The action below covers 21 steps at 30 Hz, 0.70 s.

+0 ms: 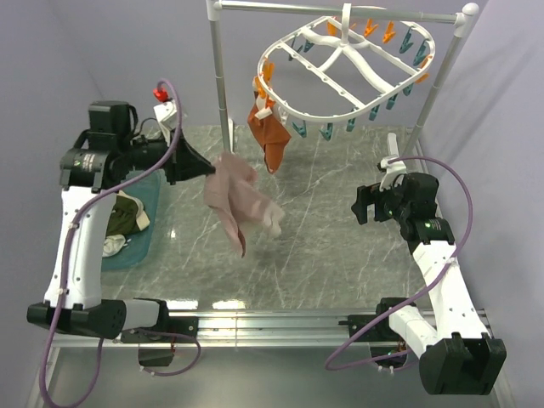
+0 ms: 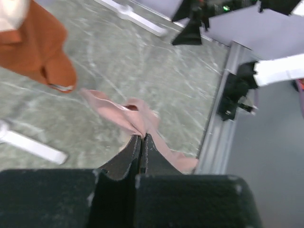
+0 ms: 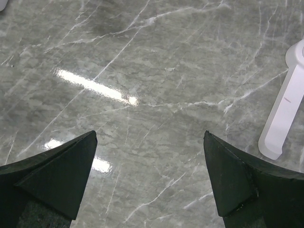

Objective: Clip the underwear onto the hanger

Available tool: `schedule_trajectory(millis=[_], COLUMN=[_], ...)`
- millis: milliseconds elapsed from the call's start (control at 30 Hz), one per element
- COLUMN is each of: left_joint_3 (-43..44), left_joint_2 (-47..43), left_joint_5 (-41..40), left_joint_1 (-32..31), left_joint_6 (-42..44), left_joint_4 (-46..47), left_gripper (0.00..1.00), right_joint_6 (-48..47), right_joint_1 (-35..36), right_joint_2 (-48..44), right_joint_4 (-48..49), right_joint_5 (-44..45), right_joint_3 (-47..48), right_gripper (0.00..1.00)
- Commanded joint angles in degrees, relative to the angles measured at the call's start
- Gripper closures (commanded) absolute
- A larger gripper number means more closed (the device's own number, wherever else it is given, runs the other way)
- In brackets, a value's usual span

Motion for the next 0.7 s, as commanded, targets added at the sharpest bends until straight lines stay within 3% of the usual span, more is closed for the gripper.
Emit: schedule_trajectory(millis=[0,267,367,533,667], left_joint_3=[-3.51,-6.33,-4.14,-5.01,-5.45], left_joint_2=[2.33,4.79,6.9,6.56,5.85], left_joint_5=[4.33,0.29,-1.63,-7.61,-7.1], left_joint_1=[-2.2,-2.91,-4.84,-12.75,-17.23], left_joint_6=[2.32,2.42,7.93,13.05,11.66], left_joint_4=[0.69,2.01,-2.64,-6.08,-4.33], left_gripper=[1.0,1.0,1.0,1.0,1.0], right_joint_6=[0.13,-0.14,-0.14,0.39,1.0], right_joint_1=[0.31,0.31,0.31,0.31,0.22], right_joint_2=[-0.78,-0.17,0.62,1.41,1.68], right_joint_4=[-0.33,-1.12,-1.47,-1.12,-1.03], right_joint_5=[-0.66,-0.74,-1.01,-1.27,-1.27], right_joint_3=[3.05,3.75,4.54,5.07,5.16], right_gripper=[0.0,0.0,0.0,0.0,0.0])
